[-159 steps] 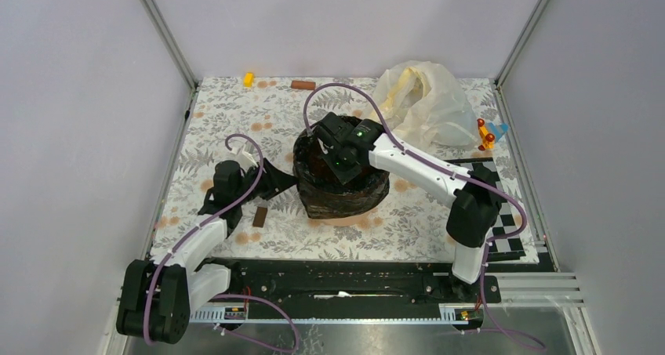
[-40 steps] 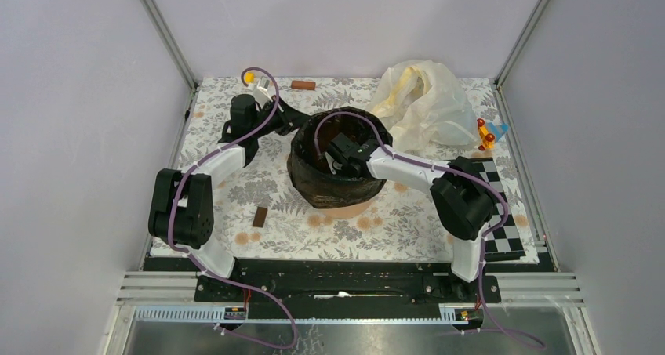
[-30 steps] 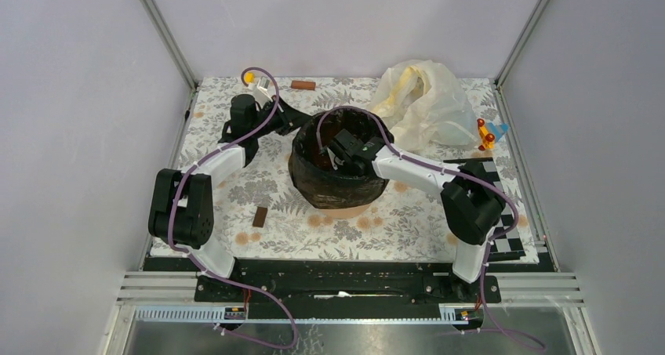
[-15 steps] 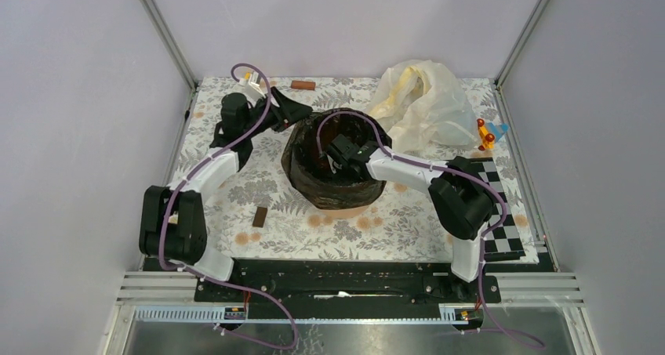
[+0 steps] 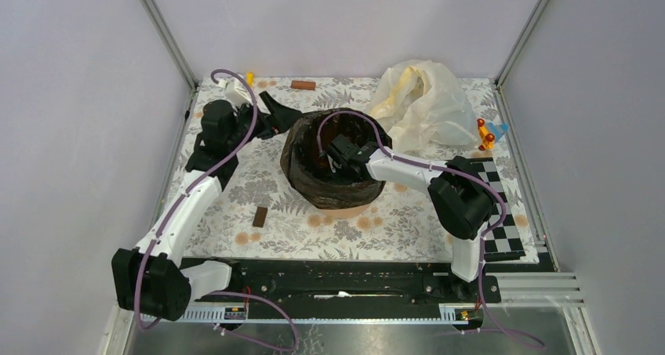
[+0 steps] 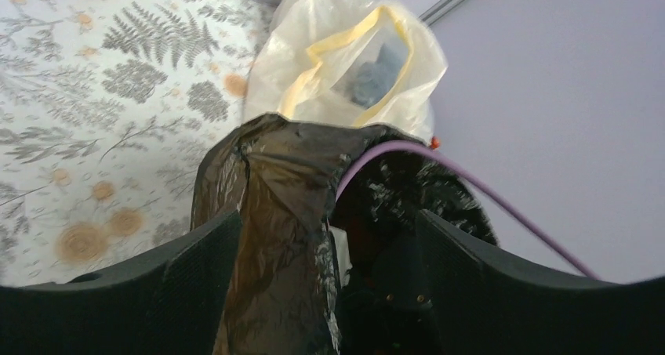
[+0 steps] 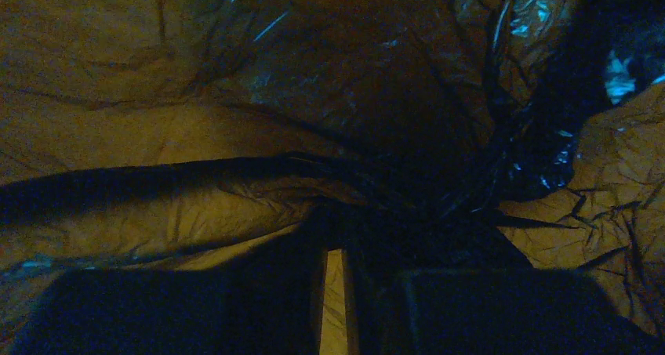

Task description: Put the trash bags into the trash bin

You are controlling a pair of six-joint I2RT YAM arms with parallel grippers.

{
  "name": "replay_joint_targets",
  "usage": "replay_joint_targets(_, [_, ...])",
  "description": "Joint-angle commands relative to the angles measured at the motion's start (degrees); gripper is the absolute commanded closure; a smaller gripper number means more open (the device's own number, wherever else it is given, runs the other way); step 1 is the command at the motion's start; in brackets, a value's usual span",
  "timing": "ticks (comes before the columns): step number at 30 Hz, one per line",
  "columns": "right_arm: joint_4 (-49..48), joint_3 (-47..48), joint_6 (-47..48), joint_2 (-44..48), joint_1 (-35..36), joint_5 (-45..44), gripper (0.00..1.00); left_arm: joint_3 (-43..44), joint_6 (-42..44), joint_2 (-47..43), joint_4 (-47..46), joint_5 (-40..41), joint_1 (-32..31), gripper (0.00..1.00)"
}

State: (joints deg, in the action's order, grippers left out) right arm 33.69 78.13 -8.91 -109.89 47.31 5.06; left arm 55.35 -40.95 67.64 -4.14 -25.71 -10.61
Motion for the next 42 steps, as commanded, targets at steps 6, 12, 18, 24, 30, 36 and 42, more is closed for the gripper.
replay_joint_targets(6, [-0.5,0.2,-1.2,1.2,0.5,-0.7,0.82,12.0,25.8,1.3,23.0,26.3,-14.7,0.39])
replay_joint_targets(12, [-0.4,0.4,-1.8,2.1,0.5,-1.3,0.82,13.7,26.5,4.1,26.4,33.1,-17.6,0.51])
replay_joint_targets(18, [-1.2,0.6,-2.9,3.6,0.5,-1.7,0.81,14.1,27.8,5.8,27.4,32.9,-18.2,0.57])
replay_joint_targets(24, [-2.4,0.5,-4.7,5.8,0.4,-2.7,0.78,14.3,27.5,5.8,27.3,33.9,-18.9,0.92])
replay_joint_targets(30, [-3.8,0.9,-9.1,6.6,0.5,-4.7,0.76,14.1,27.8,5.4,26.2,32.9,-19.8,1.0])
replay_joint_targets(36, [-7.1,-0.2,-10.9,9.1,0.5,-4.7,0.69,14.6,28.9,5.3,26.4,35.9,-22.6,1.0])
replay_joint_targets(42, [-7.5,0.3,-13.2,8.5,0.5,-7.6,0.62,15.1,29.4,5.9,26.4,38.6,-25.4,1.0])
